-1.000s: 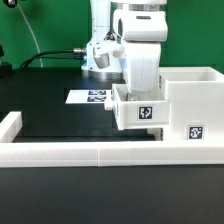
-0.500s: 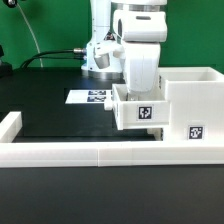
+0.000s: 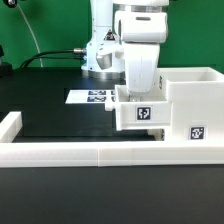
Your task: Assemble drawer
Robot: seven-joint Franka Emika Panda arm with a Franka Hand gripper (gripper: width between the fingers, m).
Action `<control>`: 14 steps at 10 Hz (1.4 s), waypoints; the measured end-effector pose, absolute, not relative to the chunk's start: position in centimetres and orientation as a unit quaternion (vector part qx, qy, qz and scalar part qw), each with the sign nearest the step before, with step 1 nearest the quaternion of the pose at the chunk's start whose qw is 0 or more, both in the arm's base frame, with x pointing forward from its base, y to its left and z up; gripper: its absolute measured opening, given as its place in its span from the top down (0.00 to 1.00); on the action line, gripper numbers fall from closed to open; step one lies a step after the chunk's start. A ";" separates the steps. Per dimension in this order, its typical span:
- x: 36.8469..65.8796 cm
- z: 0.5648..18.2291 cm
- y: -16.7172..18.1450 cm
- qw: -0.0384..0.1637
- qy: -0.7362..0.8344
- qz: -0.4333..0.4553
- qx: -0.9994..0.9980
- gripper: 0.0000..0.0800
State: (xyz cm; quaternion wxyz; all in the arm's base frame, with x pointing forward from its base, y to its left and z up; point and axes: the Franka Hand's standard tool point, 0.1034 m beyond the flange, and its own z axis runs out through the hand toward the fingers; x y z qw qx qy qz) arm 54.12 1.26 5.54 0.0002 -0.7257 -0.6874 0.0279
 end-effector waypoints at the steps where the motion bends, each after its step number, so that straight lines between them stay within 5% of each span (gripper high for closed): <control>1: 54.1 5.5 1.3 0.000 -0.687 0.028 -0.726 0.95; 14: 54.2 5.5 1.4 -0.003 -0.679 0.025 -0.734 0.95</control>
Offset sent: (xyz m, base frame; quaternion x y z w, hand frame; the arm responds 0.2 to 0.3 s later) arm -0.0038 -0.0075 -0.0019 0.0168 -0.0009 -0.0919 0.9956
